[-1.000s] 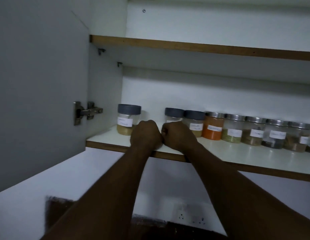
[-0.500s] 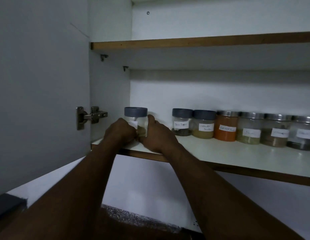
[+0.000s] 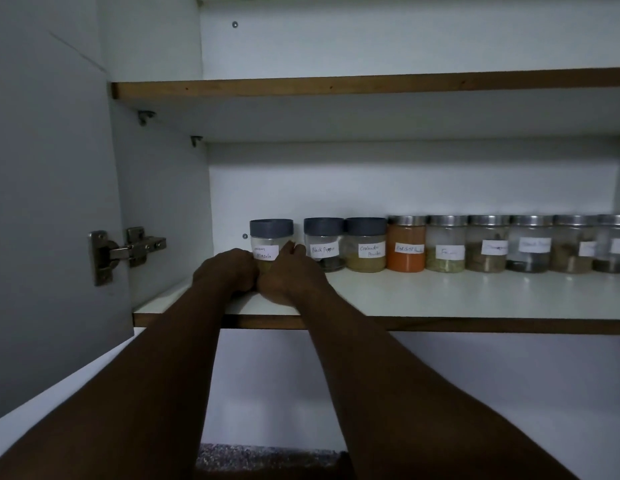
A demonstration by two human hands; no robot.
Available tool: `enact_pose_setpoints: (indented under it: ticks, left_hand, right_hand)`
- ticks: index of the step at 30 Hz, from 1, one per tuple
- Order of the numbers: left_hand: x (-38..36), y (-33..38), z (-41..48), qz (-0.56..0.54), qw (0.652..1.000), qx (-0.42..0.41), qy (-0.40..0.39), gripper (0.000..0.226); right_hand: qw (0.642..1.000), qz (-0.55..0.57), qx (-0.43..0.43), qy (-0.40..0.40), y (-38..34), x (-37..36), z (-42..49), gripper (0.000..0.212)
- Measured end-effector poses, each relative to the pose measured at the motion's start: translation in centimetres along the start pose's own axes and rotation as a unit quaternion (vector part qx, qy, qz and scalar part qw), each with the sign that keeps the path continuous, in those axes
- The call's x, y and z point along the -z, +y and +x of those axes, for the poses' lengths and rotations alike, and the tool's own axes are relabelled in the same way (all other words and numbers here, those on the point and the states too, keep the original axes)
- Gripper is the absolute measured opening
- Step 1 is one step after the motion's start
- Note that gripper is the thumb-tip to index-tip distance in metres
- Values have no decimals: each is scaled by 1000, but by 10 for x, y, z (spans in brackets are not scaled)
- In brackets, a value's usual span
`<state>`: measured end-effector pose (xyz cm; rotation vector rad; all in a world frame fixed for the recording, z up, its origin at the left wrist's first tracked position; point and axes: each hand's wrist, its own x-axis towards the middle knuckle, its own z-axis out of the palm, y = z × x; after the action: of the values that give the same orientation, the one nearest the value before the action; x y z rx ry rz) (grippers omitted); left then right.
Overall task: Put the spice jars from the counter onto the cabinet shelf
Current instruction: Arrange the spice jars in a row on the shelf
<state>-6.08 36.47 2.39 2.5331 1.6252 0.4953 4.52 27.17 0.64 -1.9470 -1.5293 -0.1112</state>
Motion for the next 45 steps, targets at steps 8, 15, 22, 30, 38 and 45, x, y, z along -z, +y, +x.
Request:
enact_pose_setpoints:
  ticks: [8,15,22,30,38,45]
  left_hand:
    - [-7,4,13,36,997,-75,-3,60]
    - [-14,4,28,58,992,-106,27,56]
    - [-16,3,25,42,992,-101,61,48]
    - [-16,3,20,29,992,-95,82,48]
    - [-16,3,19,21,991,-93,90,48]
    - [-16,3,17,32,990,-96,96,49]
  right_hand:
    - [999,-16,-47,-5,5,1,11,89]
    - [996,-23,-63,50,10,-6,22,91]
    - [996,-44,-67,34,7,-6,26,89]
    - [996,-25,-50,68,5,-5,19,87]
    - [996,-29,-28,75,6,-4,17,78]
    - [996,-19,-24,79,8,-6,18,74]
